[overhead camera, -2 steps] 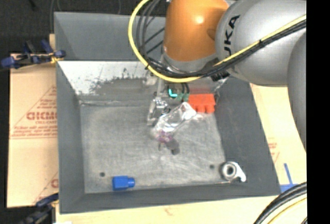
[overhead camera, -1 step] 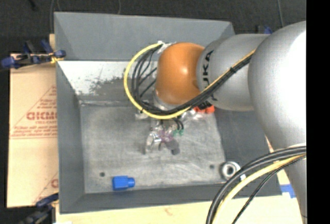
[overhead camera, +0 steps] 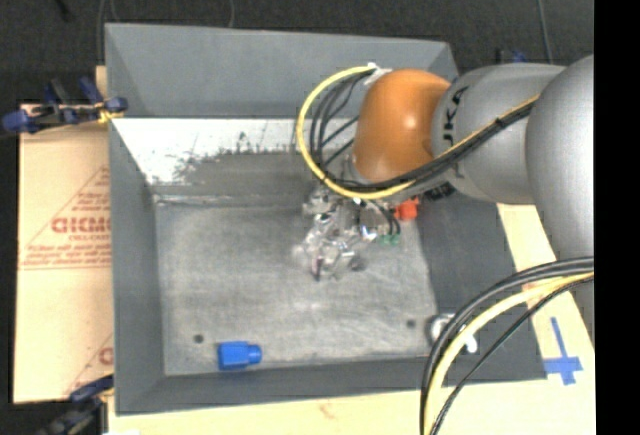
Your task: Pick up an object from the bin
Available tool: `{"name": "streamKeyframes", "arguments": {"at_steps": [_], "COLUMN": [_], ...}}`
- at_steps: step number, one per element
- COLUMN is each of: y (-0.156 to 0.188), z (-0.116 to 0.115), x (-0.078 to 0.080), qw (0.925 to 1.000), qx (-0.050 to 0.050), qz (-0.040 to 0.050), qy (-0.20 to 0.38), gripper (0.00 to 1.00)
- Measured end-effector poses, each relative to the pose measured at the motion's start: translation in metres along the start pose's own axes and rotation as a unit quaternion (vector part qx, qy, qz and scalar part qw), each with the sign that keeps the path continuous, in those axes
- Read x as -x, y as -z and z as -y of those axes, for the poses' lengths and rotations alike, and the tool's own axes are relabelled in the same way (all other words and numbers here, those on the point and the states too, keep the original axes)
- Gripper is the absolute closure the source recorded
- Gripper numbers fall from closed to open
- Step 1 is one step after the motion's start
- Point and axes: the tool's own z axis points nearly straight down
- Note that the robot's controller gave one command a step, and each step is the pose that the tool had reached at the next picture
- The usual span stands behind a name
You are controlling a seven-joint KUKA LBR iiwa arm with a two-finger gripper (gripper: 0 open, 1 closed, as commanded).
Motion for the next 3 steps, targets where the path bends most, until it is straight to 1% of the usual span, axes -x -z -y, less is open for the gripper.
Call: {"name": "streamKeyframes", "arguments": {"at_steps": [1, 2, 3], "y": [0.002, 0.080, 0.151], "z": [0.000, 0.018, 0.028], "x": [0.001, 0.017, 0.009], "qw": [1.0000, 0.9999, 0.9998], "qx": [-0.003, -0.006, -0.006], "qz": [0.0035, 0.0003, 0.0000], "qy": [0.001, 0.016, 0.021], "gripper": [1.00, 1.00, 1.00]}}
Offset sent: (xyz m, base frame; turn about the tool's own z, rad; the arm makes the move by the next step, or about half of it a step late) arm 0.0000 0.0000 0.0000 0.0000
